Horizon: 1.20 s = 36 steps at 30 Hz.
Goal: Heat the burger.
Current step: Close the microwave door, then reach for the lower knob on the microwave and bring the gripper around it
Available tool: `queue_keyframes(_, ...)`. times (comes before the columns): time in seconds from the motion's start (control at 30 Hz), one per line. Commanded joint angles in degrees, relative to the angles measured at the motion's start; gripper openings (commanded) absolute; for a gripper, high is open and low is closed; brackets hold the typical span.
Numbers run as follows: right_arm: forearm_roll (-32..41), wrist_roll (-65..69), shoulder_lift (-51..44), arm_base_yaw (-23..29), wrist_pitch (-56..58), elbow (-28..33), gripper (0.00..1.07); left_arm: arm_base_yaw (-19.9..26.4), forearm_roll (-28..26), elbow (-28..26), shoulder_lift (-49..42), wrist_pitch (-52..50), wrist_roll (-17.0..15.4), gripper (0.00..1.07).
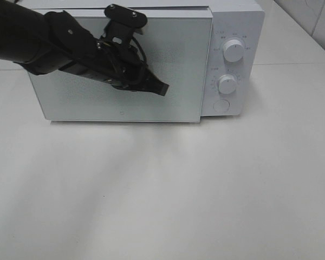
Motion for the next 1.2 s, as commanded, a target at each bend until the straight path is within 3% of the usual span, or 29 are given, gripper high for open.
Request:
queue_keyframes(0.03,0.0,-1.0,-1.1,0.1,-0.6,0.2,0.72,-0.6,1.8,-7.0,3.4,-8.4,-0.2,0.0)
queue_keyframes(0.17,0.0,-1.0,-1.1,0.1,-0.6,0.2,0.72,-1.9,3.2,-12.1,6.5,-7.7,-0.2,0.0)
queue_keyframes(0.47,0.0,-1.0,-1.1,0.1,-0.6,0.2,0.72,-2.5,3.5,-15.9,8.3,-2.2,-0.2,0.0)
queue_keyframes(0.93,0.0,-1.0,-1.1,0.1,-0.6,0.2,0.72,-2.2,6.8,-15.9,4.2,26.1,-1.3,0.0)
queue_keyframes(0.97,0.0,-1.0,-1.1,0.1,-0.6,0.2,0.72,-2.1,8.1,-15.8,3.2,30.7,-4.5,0.0)
queue_keyframes(1.0,0.0,-1.0,-1.1,0.1,-0.6,0.2,0.72,-1.6,10.7,-15.8,1.8,35.4,-10.5,0.0)
queue_keyframes(1.03,0.0,-1.0,-1.1,0.1,-0.6,0.2,0.72,-1.6,10.7,-15.8,1.8,35.4,-10.5,0.0)
queue_keyframes(1.07,0.0,-1.0,-1.1,0.1,-0.6,0.2,0.72,-1.5,12.0,-15.8,1.4,37.8,-13.4,0.0)
queue_keyframes(1.1,0.0,-1.0,-1.1,0.1,-0.6,0.2,0.72,-1.5,15.6,-15.7,0.1,41.7,-20.6,0.0)
queue_keyframes(1.13,0.0,-1.0,-1.1,0.1,-0.6,0.2,0.72,-1.5,15.6,-15.7,0.1,41.7,-20.6,0.0)
queue_keyframes(1.17,0.0,-1.0,-1.1,0.1,-0.6,0.2,0.72,-1.5,18.0,-15.7,-0.6,43.5,-23.9,0.0)
queue_keyframes(1.2,0.0,-1.0,-1.1,0.1,-0.6,0.2,0.72,-1.5,18.0,-15.7,-0.6,43.5,-23.9,0.0)
